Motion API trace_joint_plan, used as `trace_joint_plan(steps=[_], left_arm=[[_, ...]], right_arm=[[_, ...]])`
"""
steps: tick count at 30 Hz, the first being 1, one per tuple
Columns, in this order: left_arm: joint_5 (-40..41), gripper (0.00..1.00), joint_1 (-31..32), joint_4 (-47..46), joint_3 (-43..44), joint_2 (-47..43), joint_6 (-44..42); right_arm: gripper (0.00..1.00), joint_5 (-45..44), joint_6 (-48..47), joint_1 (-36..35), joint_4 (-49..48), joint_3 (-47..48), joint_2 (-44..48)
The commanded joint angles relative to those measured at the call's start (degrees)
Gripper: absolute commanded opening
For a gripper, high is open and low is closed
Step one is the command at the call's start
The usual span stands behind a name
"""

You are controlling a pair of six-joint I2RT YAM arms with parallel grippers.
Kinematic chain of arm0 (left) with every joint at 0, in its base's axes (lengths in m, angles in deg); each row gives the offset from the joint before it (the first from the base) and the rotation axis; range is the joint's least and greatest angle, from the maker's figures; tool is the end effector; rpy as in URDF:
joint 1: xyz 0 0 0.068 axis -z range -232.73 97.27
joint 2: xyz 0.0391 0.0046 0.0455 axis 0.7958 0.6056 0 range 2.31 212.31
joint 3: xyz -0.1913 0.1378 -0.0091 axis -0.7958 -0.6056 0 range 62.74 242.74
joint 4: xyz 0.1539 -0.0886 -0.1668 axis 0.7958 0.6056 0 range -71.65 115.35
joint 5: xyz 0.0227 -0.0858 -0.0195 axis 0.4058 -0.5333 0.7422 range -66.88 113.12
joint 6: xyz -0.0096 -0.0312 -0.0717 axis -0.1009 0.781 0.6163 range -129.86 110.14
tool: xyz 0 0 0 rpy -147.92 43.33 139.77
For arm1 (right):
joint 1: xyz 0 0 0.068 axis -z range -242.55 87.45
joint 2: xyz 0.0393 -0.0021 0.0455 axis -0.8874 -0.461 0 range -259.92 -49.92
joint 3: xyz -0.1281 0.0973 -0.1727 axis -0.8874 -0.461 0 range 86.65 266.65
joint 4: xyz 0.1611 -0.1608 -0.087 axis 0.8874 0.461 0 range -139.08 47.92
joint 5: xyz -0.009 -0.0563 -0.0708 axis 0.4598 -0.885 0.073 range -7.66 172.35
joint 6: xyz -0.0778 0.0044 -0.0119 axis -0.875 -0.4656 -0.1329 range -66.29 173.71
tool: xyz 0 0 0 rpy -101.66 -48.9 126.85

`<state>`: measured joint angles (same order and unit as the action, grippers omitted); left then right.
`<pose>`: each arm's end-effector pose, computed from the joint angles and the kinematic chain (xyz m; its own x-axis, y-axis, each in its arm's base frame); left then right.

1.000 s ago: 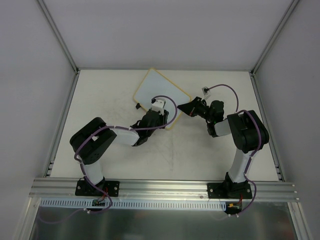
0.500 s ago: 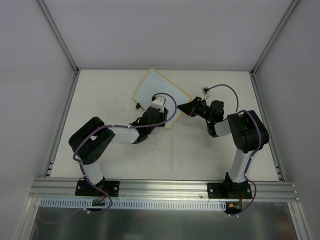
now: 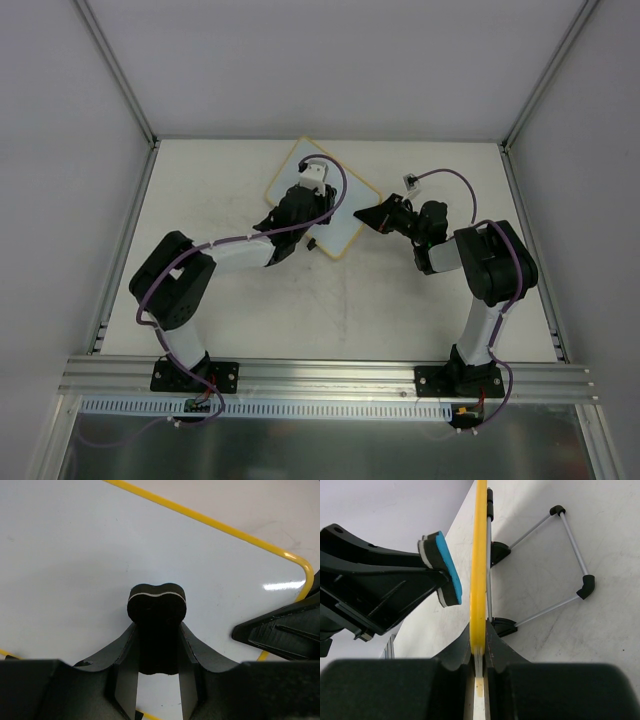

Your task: Erase the whiteboard

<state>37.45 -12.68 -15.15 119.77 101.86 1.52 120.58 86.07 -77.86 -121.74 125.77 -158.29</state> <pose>0.3187 -0.2460 0.2059 -0.2037 -0.0784 -0.9759 0.4041 0.9012 -0.1568 0.3306 0.1338 0.1453 -0.3815 0.3313 -0.8630 -0.7093 0.4937 0.5031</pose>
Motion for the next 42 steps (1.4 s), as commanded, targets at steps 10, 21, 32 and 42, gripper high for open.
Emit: trace_joint_plan(steps=[10,21,32,42], left_arm=[[-3.95,0.00,0.03,-6.58,-2.36,4.16,3.56],[-3.96,0.00,1.52,-14.31,-12.29,4.34,8.75],[-1.58,0.00,6.18,-18.27,-19.42,4.16,11.12],[-1.83,0.00,4.25,-12.75,-13.54,2.59,8.66]], right_arm=[[0.00,3.77,0.69,-1.30,-15.14,1.23,2.91],[0.00,3.77,0.69,-1.30,-15.23,1.32,2.82],[0.00,3.77,0.69,-1.21,-15.14,1.14,2.91],[0.00,3.86,0.78,-1.30,-15.14,1.14,2.82]])
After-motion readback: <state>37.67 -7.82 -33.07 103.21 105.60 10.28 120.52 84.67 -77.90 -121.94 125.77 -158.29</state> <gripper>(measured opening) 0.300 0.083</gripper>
